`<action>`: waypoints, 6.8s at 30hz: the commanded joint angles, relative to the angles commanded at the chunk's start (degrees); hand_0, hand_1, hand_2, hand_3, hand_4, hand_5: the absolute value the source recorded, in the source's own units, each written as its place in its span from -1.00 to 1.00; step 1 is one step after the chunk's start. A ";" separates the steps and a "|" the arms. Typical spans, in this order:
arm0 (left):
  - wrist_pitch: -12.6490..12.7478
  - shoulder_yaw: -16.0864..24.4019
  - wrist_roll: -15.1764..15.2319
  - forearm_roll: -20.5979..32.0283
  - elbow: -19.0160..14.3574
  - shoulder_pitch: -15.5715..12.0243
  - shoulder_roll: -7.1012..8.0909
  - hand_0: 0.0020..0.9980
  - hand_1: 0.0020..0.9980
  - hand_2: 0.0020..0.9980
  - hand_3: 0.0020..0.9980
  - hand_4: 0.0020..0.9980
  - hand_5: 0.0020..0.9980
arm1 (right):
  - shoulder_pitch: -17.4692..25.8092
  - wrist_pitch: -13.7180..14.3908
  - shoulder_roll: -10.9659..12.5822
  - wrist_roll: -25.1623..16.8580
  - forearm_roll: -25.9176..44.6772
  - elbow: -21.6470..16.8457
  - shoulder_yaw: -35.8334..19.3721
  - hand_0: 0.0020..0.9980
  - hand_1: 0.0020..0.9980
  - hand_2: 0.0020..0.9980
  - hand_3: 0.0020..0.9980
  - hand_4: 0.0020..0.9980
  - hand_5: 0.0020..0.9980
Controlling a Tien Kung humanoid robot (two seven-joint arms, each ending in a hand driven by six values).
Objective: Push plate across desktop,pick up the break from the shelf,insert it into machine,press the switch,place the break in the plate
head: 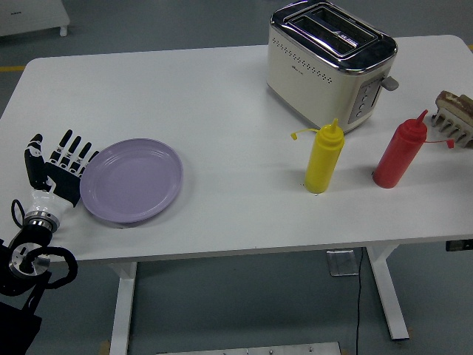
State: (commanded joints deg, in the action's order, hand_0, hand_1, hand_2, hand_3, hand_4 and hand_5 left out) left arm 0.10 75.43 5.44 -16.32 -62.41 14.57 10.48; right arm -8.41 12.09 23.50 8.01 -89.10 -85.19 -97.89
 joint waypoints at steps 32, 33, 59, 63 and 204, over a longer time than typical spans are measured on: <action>-0.89 -13.99 -0.09 3.08 1.19 5.25 -4.48 0.69 0.77 0.89 0.64 0.32 1.00 | -6.41 -14.14 3.48 8.27 -20.38 7.23 11.73 0.78 0.69 0.72 0.71 0.54 -0.37; -0.90 -14.14 -0.08 3.12 1.21 5.36 -4.57 0.69 0.77 0.89 0.64 0.32 1.00 | -6.65 -14.12 3.50 8.30 -20.53 7.46 12.02 0.78 0.69 0.72 0.71 0.54 -0.37; -0.98 -19.65 0.08 4.91 2.87 10.26 -7.08 0.69 0.77 0.89 0.64 0.32 1.00 | -15.53 -12.49 2.84 9.28 -31.59 17.83 21.09 0.01 0.12 0.13 0.25 0.14 -0.71; -0.93 -20.07 0.11 4.99 2.94 10.97 -7.46 0.69 0.77 0.89 0.64 0.32 1.00 | -15.72 -11.30 2.79 8.67 -32.26 18.53 21.55 0.01 0.12 0.13 0.25 0.14 -0.71; 1.17 18.20 0.06 -1.31 -18.70 -9.31 0.04 0.66 0.75 0.86 0.60 0.29 1.00 | -50.94 9.38 -13.05 11.08 -19.45 33.24 46.09 -0.25 -0.19 -0.07 0.03 -0.59 -1.00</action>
State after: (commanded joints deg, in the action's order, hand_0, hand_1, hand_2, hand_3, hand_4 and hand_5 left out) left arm 1.27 93.63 5.49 -17.62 -81.10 5.25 10.52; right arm -59.36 21.47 10.45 19.09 -108.55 -51.95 -51.80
